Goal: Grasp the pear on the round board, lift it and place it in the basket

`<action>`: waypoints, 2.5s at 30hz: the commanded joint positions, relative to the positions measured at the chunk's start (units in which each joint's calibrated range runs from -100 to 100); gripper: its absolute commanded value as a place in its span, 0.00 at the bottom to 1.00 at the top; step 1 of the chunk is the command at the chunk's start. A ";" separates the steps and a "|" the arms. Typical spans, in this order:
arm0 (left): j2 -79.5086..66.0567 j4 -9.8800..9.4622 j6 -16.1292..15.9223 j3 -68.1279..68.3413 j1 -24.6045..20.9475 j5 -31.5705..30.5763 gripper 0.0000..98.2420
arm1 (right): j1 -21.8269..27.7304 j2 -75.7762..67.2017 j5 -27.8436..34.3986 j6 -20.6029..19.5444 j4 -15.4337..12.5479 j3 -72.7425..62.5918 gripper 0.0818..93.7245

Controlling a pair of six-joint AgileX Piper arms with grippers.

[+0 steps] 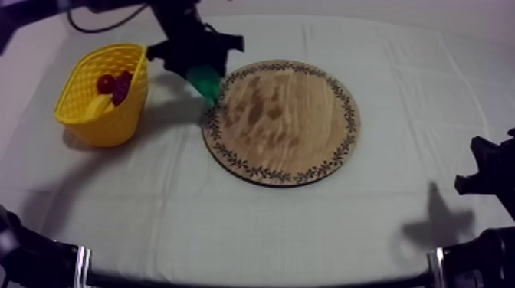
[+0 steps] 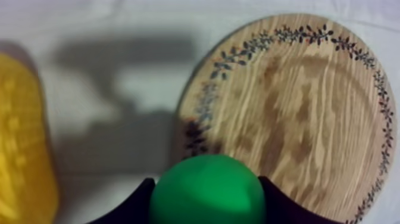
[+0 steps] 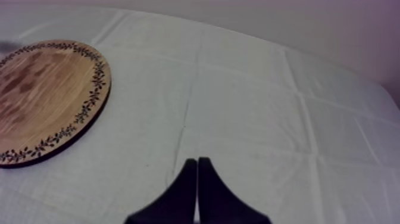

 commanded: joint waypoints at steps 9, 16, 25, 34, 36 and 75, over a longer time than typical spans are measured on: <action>-25.44 0.07 -7.01 13.59 -7.83 1.28 0.37 | -0.02 -0.05 0.01 -0.02 0.02 0.05 0.00; -26.39 -0.55 -11.01 13.77 -14.35 -4.95 0.38 | -0.02 -0.05 0.01 -0.02 0.02 0.05 0.00; -20.01 -1.85 -12.95 15.17 -17.96 -10.87 0.35 | -0.02 -0.05 0.01 -0.01 0.02 0.05 0.00; -13.54 -2.66 -13.41 16.39 -21.04 -12.17 0.37 | -0.02 -0.05 0.01 0.00 0.02 0.05 0.00; -12.72 -2.76 -13.64 16.49 -21.51 -12.19 0.37 | -0.02 -0.05 0.01 -0.02 0.02 0.05 0.00; -38.44 0.16 -16.66 26.19 -24.98 -20.15 0.02 | -0.02 -0.05 0.01 -0.02 0.02 0.05 0.00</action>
